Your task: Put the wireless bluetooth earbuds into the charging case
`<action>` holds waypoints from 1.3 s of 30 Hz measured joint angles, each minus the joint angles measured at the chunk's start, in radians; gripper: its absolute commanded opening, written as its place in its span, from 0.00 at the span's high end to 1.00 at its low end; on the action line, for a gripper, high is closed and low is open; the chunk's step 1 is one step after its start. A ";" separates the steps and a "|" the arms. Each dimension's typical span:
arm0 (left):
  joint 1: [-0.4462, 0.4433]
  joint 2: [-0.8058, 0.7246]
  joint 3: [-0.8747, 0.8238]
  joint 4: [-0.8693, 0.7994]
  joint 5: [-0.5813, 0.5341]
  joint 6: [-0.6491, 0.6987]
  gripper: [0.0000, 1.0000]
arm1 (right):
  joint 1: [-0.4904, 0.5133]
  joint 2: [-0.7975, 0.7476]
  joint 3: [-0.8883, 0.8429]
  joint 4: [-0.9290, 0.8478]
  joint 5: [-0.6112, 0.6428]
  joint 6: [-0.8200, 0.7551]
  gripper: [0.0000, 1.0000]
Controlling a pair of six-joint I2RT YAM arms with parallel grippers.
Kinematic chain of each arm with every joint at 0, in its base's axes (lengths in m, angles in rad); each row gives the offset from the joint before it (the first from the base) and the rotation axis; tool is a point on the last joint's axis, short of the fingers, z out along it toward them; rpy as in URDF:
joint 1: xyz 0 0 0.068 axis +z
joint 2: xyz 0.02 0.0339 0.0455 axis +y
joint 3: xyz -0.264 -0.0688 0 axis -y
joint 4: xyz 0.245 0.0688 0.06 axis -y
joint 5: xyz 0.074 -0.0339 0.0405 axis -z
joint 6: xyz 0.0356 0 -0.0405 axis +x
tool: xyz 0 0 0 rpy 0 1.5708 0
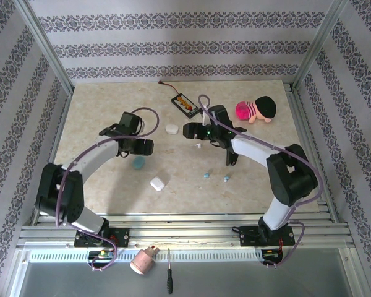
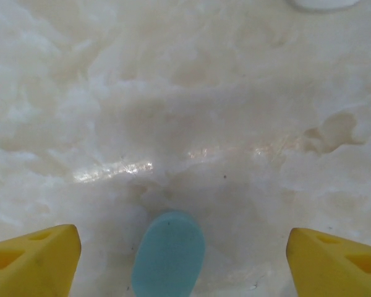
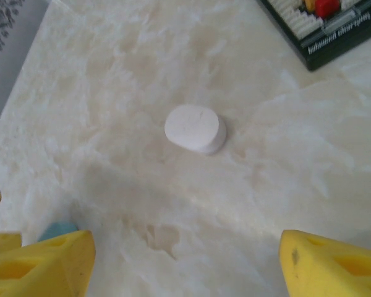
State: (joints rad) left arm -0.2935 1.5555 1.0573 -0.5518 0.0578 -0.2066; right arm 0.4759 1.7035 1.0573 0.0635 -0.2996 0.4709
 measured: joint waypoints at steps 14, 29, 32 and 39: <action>0.000 0.346 0.234 -0.289 0.020 -0.011 0.40 | 0.011 -0.052 -0.065 -0.003 0.021 -0.060 0.21; -0.002 0.371 0.247 -0.361 0.018 -0.023 0.65 | 0.011 -0.051 -0.065 -0.002 0.022 -0.060 0.21; -0.002 0.359 0.246 -0.358 0.018 -0.038 0.65 | 0.011 -0.053 -0.065 0.001 0.014 -0.060 0.21; -0.002 0.190 0.212 -0.239 0.096 -0.142 0.66 | 0.011 -0.175 -0.154 0.072 -0.052 -0.061 0.20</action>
State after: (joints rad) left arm -0.2951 1.7454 1.2694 -0.7910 0.1539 -0.3485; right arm 0.4873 1.5288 0.9035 0.1356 -0.3515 0.4099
